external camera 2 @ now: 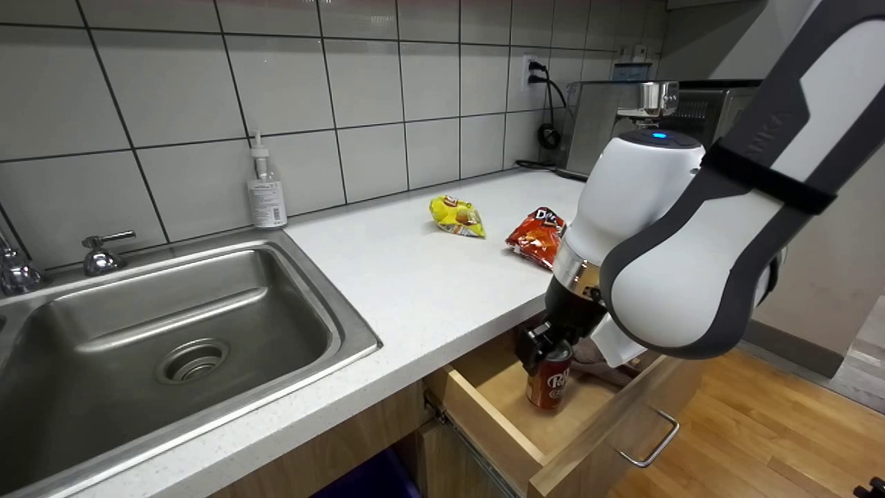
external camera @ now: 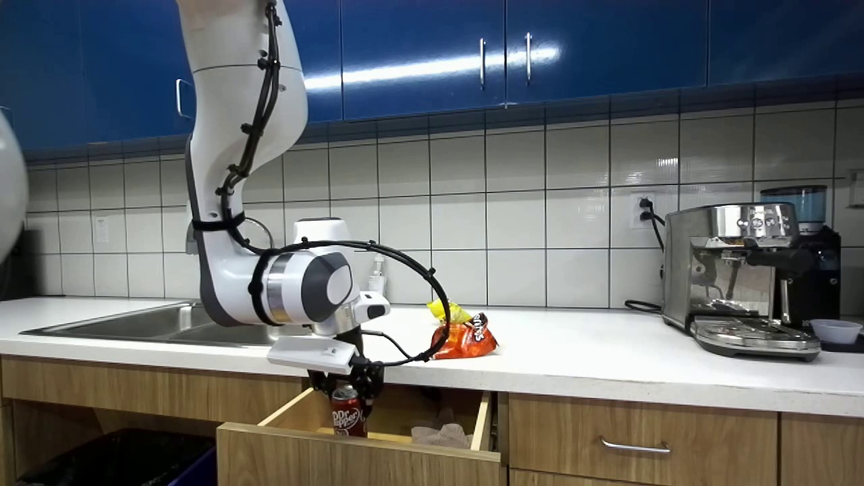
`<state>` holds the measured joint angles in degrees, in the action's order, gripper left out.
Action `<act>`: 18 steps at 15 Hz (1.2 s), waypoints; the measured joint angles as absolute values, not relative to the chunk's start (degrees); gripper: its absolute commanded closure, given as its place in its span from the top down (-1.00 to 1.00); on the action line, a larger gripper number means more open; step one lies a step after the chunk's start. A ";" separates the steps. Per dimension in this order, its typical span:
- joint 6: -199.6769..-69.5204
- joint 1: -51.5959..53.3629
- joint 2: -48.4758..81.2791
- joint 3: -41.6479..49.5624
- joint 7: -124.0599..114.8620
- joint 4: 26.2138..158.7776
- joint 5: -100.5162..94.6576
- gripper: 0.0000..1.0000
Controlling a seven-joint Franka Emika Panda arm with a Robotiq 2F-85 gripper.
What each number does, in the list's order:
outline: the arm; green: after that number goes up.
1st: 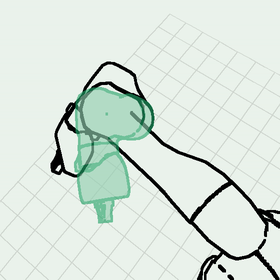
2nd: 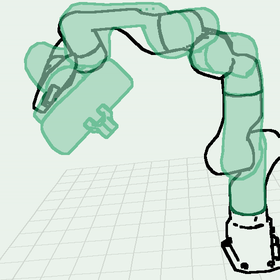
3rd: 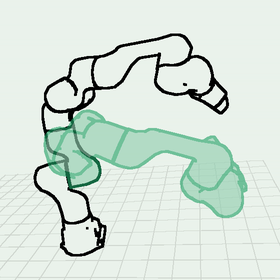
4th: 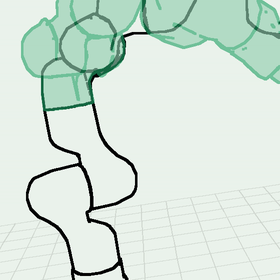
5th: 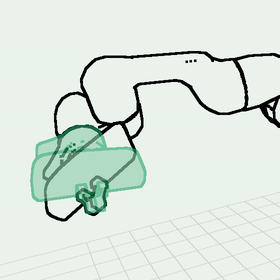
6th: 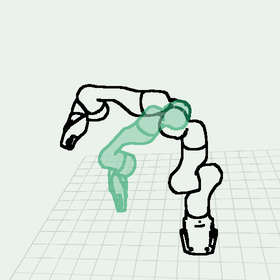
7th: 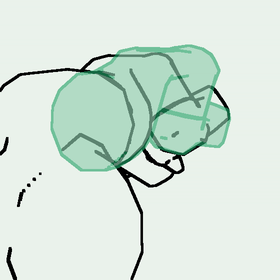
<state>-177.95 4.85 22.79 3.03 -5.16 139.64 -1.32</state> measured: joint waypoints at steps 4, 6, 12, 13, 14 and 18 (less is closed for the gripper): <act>-177.95 4.81 23.00 1.98 -5.16 139.06 -0.38 -0.22; -177.95 4.69 23.32 1.14 -5.16 138.62 0.57 -0.22; -177.95 4.51 24.80 -0.23 -5.16 137.47 2.06 -0.22; -177.95 4.48 25.01 -0.26 -5.16 137.37 2.23 -0.22; -177.95 4.42 25.18 -0.26 -5.16 137.30 2.28 -0.22; -177.95 4.11 25.82 -0.26 -5.16 137.17 2.41 -0.22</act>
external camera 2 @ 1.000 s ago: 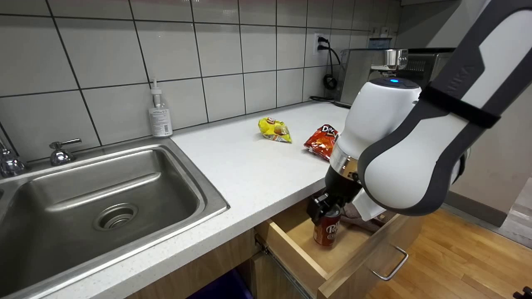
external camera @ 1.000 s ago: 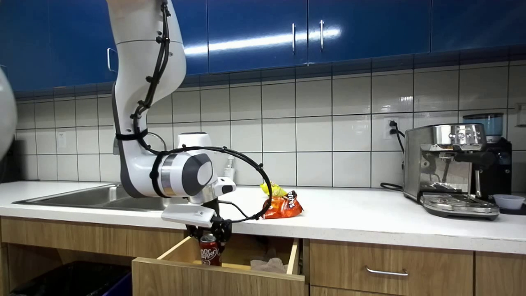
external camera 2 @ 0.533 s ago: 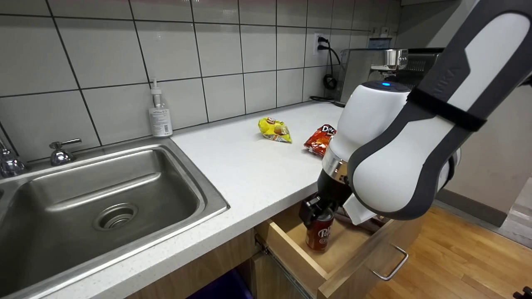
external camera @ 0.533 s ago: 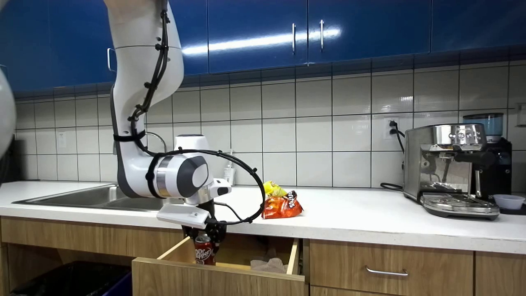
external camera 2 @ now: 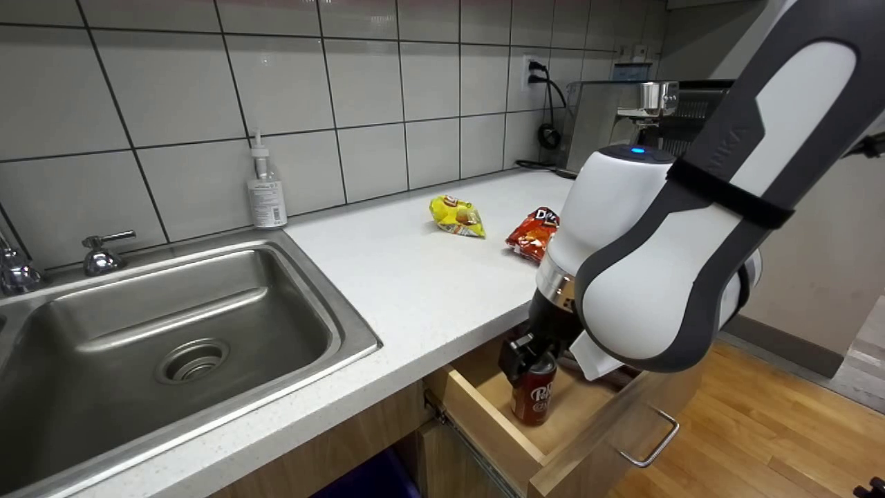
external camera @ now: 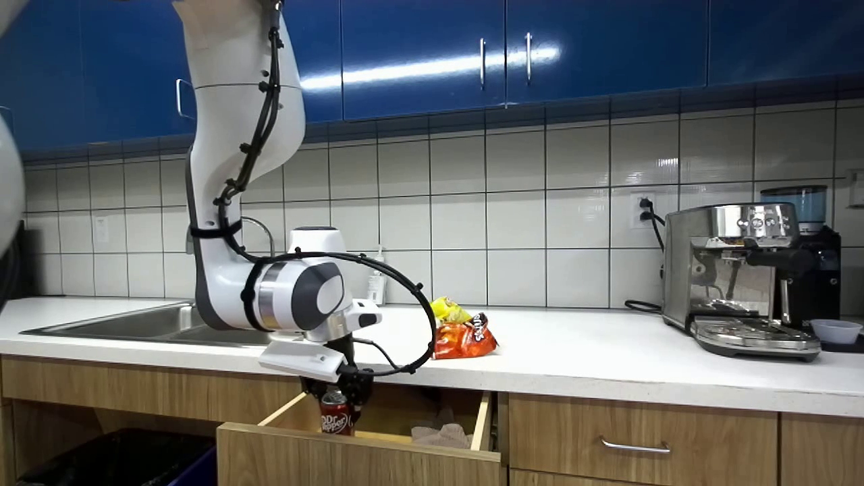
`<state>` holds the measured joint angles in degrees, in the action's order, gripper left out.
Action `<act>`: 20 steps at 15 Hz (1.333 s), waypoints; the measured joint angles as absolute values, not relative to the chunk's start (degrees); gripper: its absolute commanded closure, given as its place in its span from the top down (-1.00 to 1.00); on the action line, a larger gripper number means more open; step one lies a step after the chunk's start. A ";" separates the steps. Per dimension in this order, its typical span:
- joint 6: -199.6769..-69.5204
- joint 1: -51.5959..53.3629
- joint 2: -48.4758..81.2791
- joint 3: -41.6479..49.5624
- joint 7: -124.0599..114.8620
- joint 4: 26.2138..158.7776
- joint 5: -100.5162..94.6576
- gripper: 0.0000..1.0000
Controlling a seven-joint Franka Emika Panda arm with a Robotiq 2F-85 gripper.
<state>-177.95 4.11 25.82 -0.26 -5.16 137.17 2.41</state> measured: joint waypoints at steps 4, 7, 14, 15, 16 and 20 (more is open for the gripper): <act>-177.95 3.76 26.04 -0.26 -5.16 137.13 2.61 -0.22; -177.95 3.62 26.06 -0.26 -5.16 137.12 2.62 -0.22; -177.96 3.61 26.60 -0.27 -5.16 137.07 2.64 -0.22; -177.96 3.61 26.61 -0.27 -5.16 137.05 2.64 -0.22; -177.96 3.61 26.61 -0.27 -5.16 137.04 2.64 -0.22; -177.96 3.61 26.64 -0.27 -5.16 137.01 2.66 0.80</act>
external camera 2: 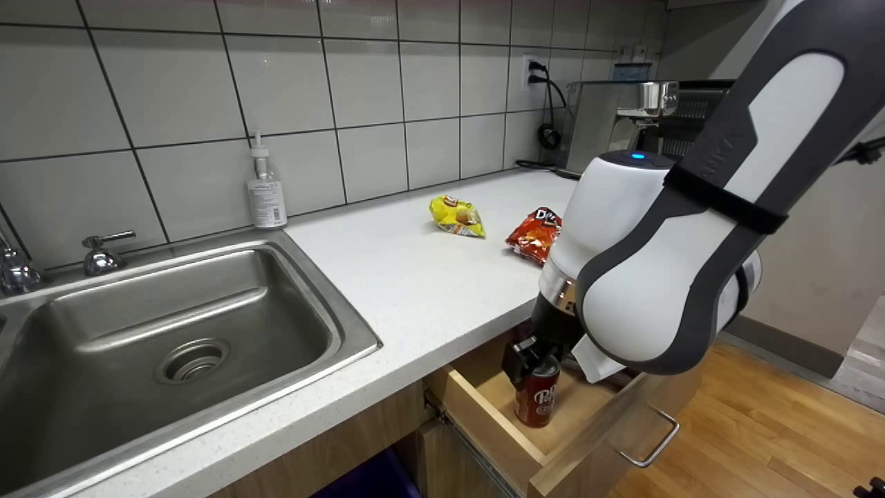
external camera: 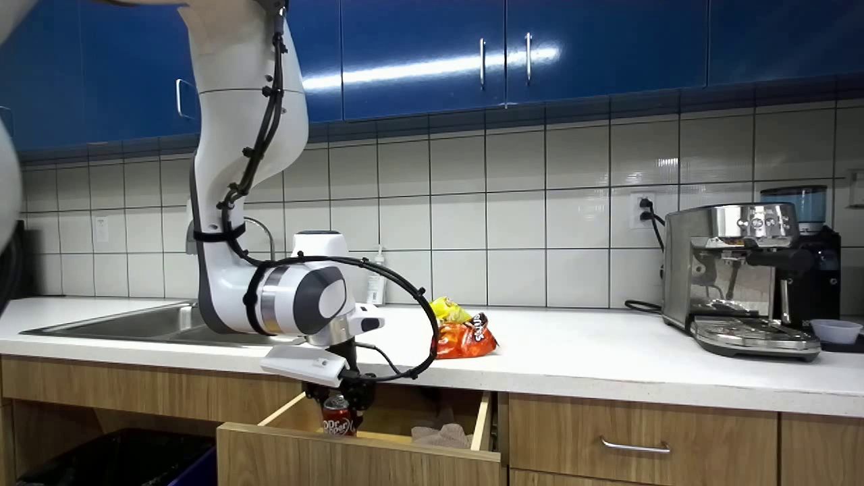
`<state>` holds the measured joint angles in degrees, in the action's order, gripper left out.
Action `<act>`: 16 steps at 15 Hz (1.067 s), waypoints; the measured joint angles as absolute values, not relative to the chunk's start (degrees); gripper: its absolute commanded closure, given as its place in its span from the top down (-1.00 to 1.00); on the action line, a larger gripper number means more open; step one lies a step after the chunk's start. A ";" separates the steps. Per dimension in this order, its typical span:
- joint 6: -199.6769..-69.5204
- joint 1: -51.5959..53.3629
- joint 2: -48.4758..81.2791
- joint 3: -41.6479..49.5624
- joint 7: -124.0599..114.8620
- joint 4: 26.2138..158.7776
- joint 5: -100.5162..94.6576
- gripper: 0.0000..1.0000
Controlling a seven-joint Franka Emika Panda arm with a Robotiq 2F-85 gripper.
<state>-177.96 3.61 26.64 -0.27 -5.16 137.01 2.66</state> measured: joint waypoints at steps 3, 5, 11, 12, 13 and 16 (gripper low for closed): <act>-177.95 3.61 26.69 -0.27 -5.18 136.98 2.66 1.00; -177.95 3.61 26.69 -0.27 -5.18 136.94 2.66 1.00; -177.94 3.61 26.66 -0.35 -5.18 136.81 2.66 1.00; -177.94 3.61 26.61 -0.42 -5.18 136.82 2.66 1.00; -177.94 3.61 26.49 -0.54 -5.18 136.86 2.66 1.00; -177.96 3.60 25.77 -1.04 -5.18 137.13 2.66 1.00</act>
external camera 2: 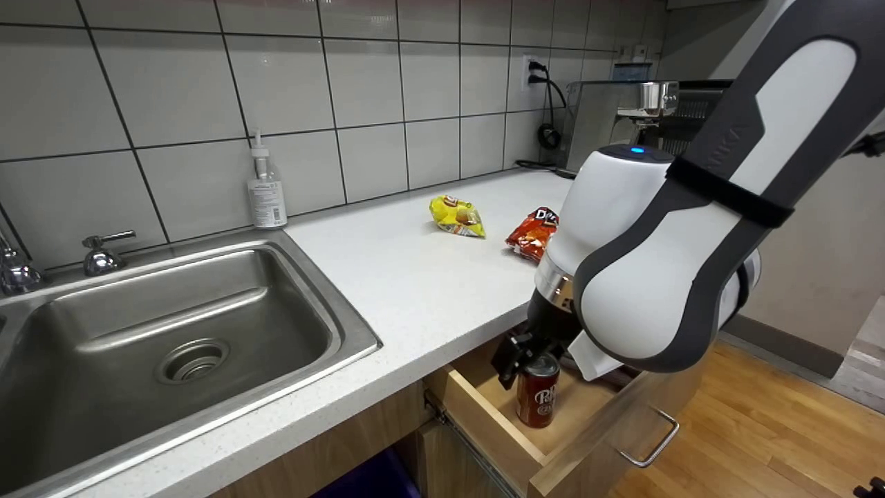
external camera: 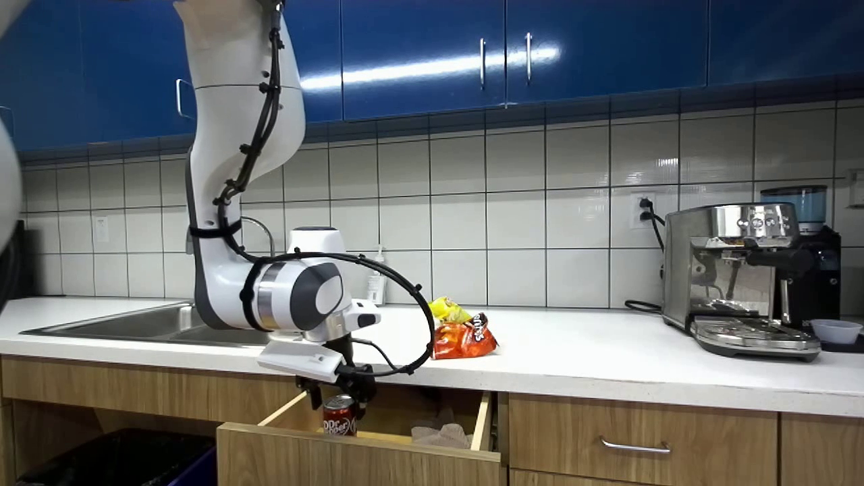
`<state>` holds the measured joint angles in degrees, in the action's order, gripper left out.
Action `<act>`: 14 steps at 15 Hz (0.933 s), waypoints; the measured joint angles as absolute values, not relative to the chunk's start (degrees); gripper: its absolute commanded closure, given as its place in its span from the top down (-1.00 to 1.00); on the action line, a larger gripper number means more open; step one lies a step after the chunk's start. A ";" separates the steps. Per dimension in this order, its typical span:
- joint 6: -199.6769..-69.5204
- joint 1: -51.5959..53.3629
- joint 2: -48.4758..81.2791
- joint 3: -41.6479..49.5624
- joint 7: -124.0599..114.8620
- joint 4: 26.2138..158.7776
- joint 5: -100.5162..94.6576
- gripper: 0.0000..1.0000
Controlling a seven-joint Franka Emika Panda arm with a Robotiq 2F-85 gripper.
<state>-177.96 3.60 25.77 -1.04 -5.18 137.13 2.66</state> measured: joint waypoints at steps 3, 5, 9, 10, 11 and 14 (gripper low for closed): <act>-177.96 3.60 24.70 -1.30 -5.18 137.67 2.66 1.00; -177.97 3.60 23.77 -1.31 -5.18 138.36 2.66 1.00; -177.97 3.60 21.35 -1.31 -5.18 140.43 2.66 1.00; -177.97 3.60 20.62 -1.31 -5.18 141.04 2.71 1.00; -177.97 3.60 19.81 -1.31 -5.18 141.67 2.84 1.00; -177.97 3.60 17.26 -1.30 -5.19 143.63 3.39 1.00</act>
<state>-177.97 3.60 17.26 -1.30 -5.19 143.63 3.39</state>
